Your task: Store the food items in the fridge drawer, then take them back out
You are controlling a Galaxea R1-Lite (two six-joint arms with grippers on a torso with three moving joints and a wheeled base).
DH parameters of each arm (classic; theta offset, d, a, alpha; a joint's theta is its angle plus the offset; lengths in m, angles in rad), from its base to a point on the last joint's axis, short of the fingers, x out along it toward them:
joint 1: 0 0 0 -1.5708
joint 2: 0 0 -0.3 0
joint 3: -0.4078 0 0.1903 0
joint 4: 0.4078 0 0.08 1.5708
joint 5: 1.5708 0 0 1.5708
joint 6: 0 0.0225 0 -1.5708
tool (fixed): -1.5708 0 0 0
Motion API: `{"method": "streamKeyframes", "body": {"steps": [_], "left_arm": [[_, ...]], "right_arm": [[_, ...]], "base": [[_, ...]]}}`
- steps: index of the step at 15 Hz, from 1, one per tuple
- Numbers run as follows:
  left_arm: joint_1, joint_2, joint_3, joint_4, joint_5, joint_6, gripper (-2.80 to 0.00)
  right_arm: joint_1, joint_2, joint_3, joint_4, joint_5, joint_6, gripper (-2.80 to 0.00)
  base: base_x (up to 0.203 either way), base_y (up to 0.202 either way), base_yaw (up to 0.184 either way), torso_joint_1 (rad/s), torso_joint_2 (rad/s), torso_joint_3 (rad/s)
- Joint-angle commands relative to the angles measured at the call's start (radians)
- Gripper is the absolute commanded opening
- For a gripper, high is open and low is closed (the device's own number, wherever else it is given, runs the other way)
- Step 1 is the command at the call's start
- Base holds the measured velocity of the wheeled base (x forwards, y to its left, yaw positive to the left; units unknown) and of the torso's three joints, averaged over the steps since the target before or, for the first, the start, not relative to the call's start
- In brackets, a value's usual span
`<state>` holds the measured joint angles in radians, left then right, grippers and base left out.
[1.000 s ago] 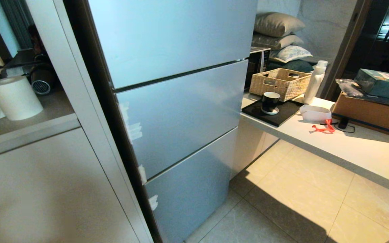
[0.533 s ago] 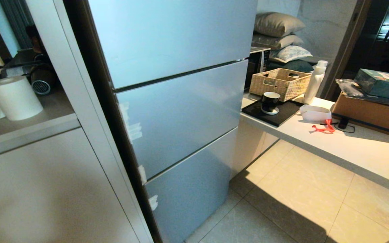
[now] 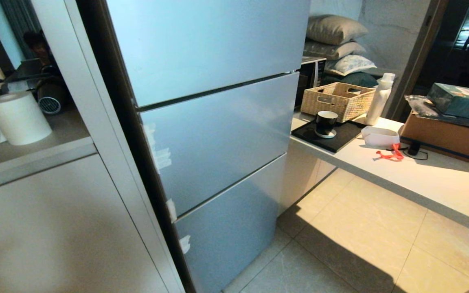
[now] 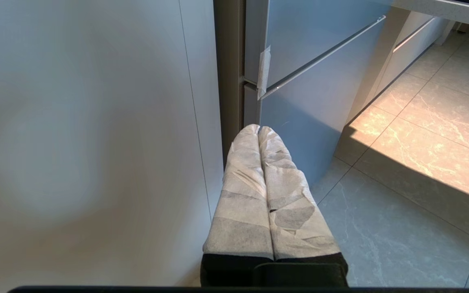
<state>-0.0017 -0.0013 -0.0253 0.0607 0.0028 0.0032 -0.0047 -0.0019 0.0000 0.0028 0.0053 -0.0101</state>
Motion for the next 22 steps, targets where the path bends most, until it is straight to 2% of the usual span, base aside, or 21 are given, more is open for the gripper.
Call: {"method": "streamKeyframes", "body": {"steps": [1, 8, 11, 18, 20, 22], "left_arm": [[0.000, 0.000, 0.000, 0.000, 0.000, 0.000, -2.80], [0.000, 0.000, -0.002, -0.001, 0.000, 0.002, -2.80], [0.000, 0.000, -0.095, -0.016, -0.004, -0.027, -2.80], [-0.001, 0.106, -0.185, -0.019, -0.027, -0.034, -2.80], [-0.003, 0.233, -0.212, -0.033, -0.059, -0.050, -2.80], [-0.005, 0.449, -0.254, -0.084, -0.107, -0.116, -2.80]], "right_arm": [[0.000, 0.002, 0.000, 0.000, 0.001, -0.001, -2.80], [0.000, 0.002, 0.000, 0.000, 0.001, -0.001, -2.80], [0.000, 0.002, 0.000, 0.000, 0.001, -0.001, -2.80], [0.000, 0.002, 0.000, 0.000, 0.001, -0.001, -2.80], [0.000, 0.002, 0.000, 0.000, 0.001, -0.001, -2.80], [0.000, 0.002, 0.000, 0.000, 0.001, -0.001, -2.80]], "base": [[0.000, 0.000, 0.000, 0.000, 0.00, 0.000], [0.000, 0.000, 0.000, 0.000, 0.00, 0.000], [0.000, 0.000, 0.000, 0.000, 0.00, 0.000], [0.000, 0.000, 0.000, 0.000, 0.00, 0.000], [0.000, 0.000, 0.000, 0.000, 0.00, 0.000], [0.000, 0.000, 0.000, 0.000, 0.00, 0.000]]}}
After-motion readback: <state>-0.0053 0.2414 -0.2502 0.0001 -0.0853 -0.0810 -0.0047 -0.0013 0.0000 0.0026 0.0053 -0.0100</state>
